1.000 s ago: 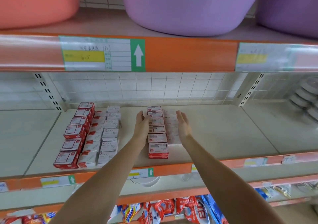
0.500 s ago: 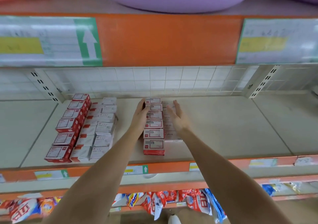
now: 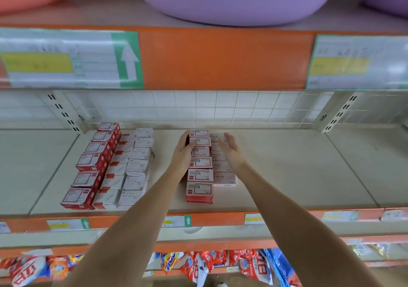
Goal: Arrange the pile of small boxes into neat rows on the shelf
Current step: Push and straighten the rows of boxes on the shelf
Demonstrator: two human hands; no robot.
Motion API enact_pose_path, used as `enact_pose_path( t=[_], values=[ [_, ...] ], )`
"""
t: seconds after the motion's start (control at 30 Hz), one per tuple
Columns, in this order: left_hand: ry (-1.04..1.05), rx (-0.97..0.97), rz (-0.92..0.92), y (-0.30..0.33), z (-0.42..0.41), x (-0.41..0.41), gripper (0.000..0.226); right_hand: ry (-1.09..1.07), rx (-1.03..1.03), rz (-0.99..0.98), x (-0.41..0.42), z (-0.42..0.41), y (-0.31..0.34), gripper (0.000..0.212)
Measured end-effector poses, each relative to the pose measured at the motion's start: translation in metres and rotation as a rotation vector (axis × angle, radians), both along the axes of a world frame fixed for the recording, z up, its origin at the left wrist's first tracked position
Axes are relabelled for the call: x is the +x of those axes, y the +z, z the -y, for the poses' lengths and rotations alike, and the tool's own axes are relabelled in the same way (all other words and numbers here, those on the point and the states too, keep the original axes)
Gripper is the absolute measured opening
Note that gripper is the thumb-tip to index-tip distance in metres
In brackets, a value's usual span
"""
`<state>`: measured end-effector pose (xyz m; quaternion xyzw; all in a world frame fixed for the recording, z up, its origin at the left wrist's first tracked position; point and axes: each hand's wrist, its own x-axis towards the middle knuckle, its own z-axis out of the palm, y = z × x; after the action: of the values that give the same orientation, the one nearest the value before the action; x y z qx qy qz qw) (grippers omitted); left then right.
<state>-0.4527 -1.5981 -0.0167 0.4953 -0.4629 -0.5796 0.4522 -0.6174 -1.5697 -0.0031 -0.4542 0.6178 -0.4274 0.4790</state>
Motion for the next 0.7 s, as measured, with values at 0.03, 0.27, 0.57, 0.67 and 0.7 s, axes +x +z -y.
enact_pose_path(
  t=[0.03,0.27,0.57,0.67,0.7],
  values=[
    [-0.003,-0.001,-0.017,0.001,0.000,0.001,0.037,-0.051,-0.004,0.053,0.000,0.000,0.001,0.061],
    [-0.004,-0.029,-0.015,0.003,-0.002,0.000,0.033,-0.066,-0.004,-0.012,0.005,0.000,0.002,0.062],
    [0.035,-0.028,-0.020,0.002,-0.003,0.000,0.037,0.062,0.026,-0.195,-0.001,-0.005,0.012,0.063],
    [0.031,-0.007,-0.028,0.003,-0.003,0.001,0.037,0.154,0.045,-0.266,-0.012,-0.013,0.016,0.076],
    [0.031,-0.007,-0.029,0.004,-0.003,0.001,0.036,0.189,0.033,-0.312,-0.015,-0.017,0.016,0.080]
  ],
)
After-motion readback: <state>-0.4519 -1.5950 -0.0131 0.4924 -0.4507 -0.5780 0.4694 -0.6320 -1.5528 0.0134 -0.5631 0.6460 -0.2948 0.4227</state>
